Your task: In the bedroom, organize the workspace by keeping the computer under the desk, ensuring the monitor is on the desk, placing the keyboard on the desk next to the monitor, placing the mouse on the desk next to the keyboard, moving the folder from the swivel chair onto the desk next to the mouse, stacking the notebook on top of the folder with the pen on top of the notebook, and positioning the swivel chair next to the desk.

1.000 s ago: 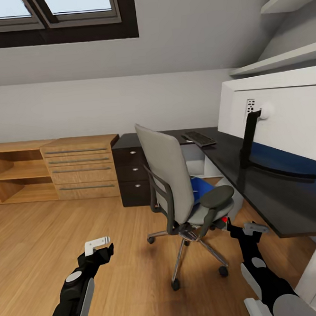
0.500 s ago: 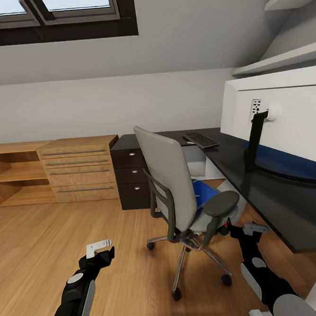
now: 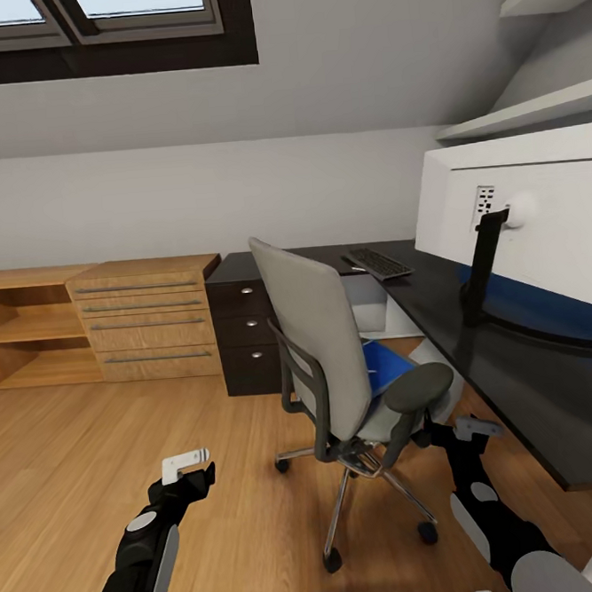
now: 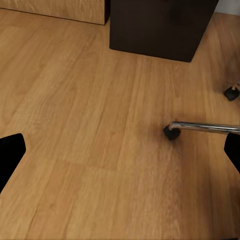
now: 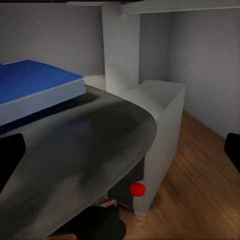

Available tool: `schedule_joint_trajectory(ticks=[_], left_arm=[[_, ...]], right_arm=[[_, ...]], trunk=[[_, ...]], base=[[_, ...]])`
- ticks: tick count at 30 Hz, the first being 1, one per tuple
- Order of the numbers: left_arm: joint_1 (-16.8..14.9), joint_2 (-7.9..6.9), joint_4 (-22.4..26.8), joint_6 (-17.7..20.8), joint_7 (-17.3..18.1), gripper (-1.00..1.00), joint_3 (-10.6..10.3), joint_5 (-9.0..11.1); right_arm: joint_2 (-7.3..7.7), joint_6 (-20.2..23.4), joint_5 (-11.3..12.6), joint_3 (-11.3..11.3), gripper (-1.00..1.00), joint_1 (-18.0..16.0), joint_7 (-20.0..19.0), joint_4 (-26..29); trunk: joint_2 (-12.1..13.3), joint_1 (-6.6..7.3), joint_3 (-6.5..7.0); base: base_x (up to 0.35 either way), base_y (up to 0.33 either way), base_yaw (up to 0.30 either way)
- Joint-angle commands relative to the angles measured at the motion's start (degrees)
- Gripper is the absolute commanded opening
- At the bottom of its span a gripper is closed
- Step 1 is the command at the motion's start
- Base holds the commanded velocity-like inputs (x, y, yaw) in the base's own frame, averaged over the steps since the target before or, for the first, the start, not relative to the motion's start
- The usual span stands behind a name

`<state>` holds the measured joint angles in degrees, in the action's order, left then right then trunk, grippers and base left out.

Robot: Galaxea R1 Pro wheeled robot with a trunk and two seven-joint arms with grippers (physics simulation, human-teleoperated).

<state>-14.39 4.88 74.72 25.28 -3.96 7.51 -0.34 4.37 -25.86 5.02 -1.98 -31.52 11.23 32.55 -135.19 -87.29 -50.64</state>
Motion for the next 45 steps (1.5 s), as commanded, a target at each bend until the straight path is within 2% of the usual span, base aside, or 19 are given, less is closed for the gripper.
schedule_joint_trajectory(ticks=[1, 6, 8, 14, 16, 17, 18, 22, 23, 24, 29, 35, 40, 45], left_arm=[[-0.03, 0.04, 0.08, 0.30, -0.09, 1.00, 0.05, -0.02], [-0.03, 0.04, 0.08, 0.30, -0.09, 1.00, 0.02, -0.03], [-0.03, 0.04, 0.08, 0.30, -0.09, 1.00, -0.01, -0.08], [-0.03, 0.04, 0.08, 0.24, -0.09, 1.00, -0.04, -0.11], [-0.03, 0.04, 0.08, 0.27, -0.06, 1.00, -0.04, -0.48], [-0.03, 0.04, 0.08, 0.29, -0.02, 1.00, -0.04, -1.34], [-0.03, 0.04, 0.08, 0.29, -0.01, 1.00, -0.04, -1.55], [-0.03, 0.04, 0.08, 0.30, 0.00, 1.00, -0.05, -1.89], [-0.03, 0.04, 0.08, 0.30, 0.00, 1.00, -0.06, -1.92], [-0.03, 0.04, 0.08, 0.30, 0.00, 1.00, -0.05, -1.93], [-0.03, 0.04, 0.08, 0.35, 0.00, 1.00, -0.07, -1.99], [-0.03, 0.04, 0.08, 0.39, 0.00, 1.00, -0.12, -2.01], [-0.03, 0.04, 0.08, 0.39, 0.00, 1.00, -0.13, -2.03], [-0.03, 0.04, 0.08, 0.37, 0.00, 1.00, -0.12, -2.03]], right_arm=[[0.02, -0.25, 0.45, 0.16, 1.00, -0.03, -0.08, -0.03], [-0.01, -0.21, -0.61, 0.49, 1.00, -0.03, -0.19, -0.03], [-0.19, -0.16, -2.87, 1.52, 1.00, -0.03, -0.21, -0.03], [-1.31, -0.11, -3.82, 2.85, 1.00, -0.03, -0.25, -0.29], [-1.41, -0.14, -3.90, 4.34, 1.00, -0.03, -0.19, -1.13], [-1.50, -0.11, -3.91, 6.13, 1.00, -0.03, 0.00, -1.79], [-1.61, -0.12, -3.90, 6.48, 1.00, -0.03, 0.04, -1.92], [-3.73, -0.26, -3.89, 6.98, 1.00, -0.03, 0.16, -2.39], [-5.08, -0.30, -3.91, 6.99, 1.00, -0.03, 0.27, -2.50], [-5.70, -0.31, -3.90, 6.99, 1.00, -0.03, 0.49, -2.53], [-7.89, -0.33, -3.93, 7.06, 1.00, -0.03, 3.09, -3.14], [-9.79, -0.33, -4.80, 7.09, 1.00, -0.03, 3.94, -4.15], [-10.09, -0.33, -5.07, 7.15, 1.00, -0.03, 3.97, -4.50], [-11.16, -0.33, -5.10, 7.20, 1.00, 0.00, 3.95, -5.24]], trunk=[[-0.03, 0.01, -0.06], [-0.03, 0.01, -0.06], [-0.03, 0.01, -0.06], [-0.03, 0.01, -0.06], [-0.03, 0.01, -0.06], [-0.03, 0.01, -0.06], [-0.03, 0.01, -0.06], [-0.03, 0.01, -0.06], [-0.03, 0.01, -0.06], [-0.03, 0.01, -0.06], [-0.03, 0.01, -0.06], [-0.03, 0.01, -0.06], [-0.03, 0.01, -0.06], [-0.03, 0.01, -0.06]], base=[[0.005, 0.000, 0.000], [0.003, 0.000, 0.000], [0.001, 0.000, 0.000], [0.000, 0.000, 0.000], [0.000, 0.000, 0.000], [0.000, 0.000, 0.000], [0.000, 0.000, 0.000], [0.000, 0.000, 0.000], [0.000, 0.000, 0.000], [0.000, 0.000, 0.000], [0.000, 0.000, 0.084], [0.000, 0.000, 0.255], [0.000, 0.000, 0.277], [0.000, 0.000, 0.278]])
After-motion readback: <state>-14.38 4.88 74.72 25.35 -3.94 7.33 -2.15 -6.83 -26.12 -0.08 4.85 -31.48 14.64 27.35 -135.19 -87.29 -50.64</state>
